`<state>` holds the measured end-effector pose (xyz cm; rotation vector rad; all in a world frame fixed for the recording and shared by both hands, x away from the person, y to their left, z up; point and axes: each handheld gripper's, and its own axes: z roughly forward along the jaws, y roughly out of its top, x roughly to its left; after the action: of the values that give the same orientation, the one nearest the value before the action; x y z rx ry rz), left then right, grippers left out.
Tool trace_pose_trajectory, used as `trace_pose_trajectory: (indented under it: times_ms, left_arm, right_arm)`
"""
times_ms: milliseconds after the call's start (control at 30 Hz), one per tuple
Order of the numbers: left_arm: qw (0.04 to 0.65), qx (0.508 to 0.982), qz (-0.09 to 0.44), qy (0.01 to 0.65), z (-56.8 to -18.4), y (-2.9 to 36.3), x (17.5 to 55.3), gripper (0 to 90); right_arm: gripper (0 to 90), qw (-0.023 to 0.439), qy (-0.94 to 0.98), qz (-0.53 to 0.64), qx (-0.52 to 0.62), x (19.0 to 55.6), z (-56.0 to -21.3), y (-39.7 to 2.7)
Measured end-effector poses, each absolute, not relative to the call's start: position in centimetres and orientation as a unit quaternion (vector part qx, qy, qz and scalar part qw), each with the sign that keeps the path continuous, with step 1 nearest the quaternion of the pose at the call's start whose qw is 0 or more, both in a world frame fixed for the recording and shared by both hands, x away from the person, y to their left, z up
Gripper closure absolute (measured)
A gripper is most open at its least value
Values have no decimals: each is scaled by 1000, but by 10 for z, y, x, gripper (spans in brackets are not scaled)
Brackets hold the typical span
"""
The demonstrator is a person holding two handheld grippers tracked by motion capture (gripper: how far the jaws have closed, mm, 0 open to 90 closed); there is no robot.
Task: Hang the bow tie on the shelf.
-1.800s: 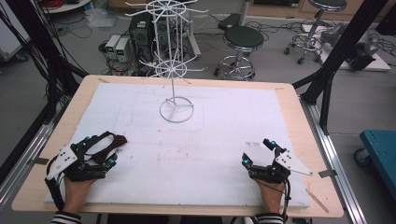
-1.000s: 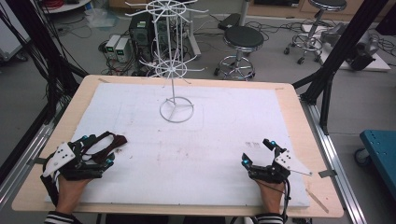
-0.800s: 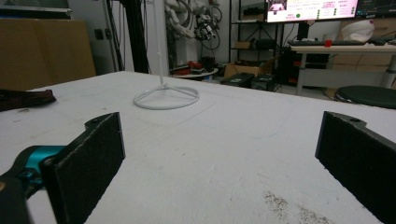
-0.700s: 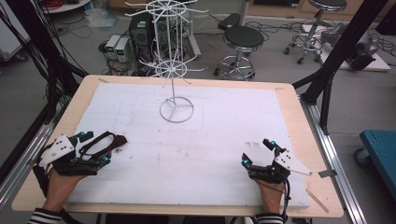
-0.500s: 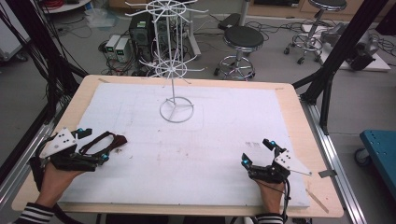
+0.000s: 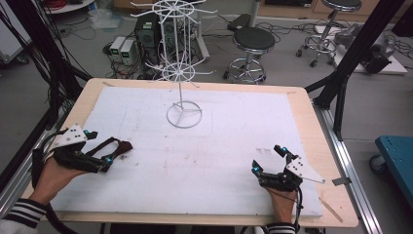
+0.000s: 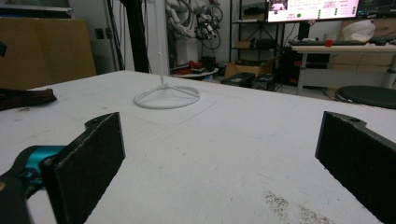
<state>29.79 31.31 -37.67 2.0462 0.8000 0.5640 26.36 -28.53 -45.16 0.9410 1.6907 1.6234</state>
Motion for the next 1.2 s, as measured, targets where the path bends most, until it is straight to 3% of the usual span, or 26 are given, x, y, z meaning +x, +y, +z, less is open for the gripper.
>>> trace_pose_trajectory:
  times_ms: [400, 1067, 1200]
  left_arm:
    - [342, 867, 183, 314, -381, 301, 318, 17]
    - [263, 892, 127, 345, -402, 299, 339, 28]
    - [258, 898, 115, 338, -404, 296, 340, 190]
  right_arm:
    - [7, 302, 638, 612, 355, 264, -452, -285]
    - [7, 304, 638, 613, 353, 264, -452, -285]
    - [7, 305, 638, 613, 352, 264, -452, -285]
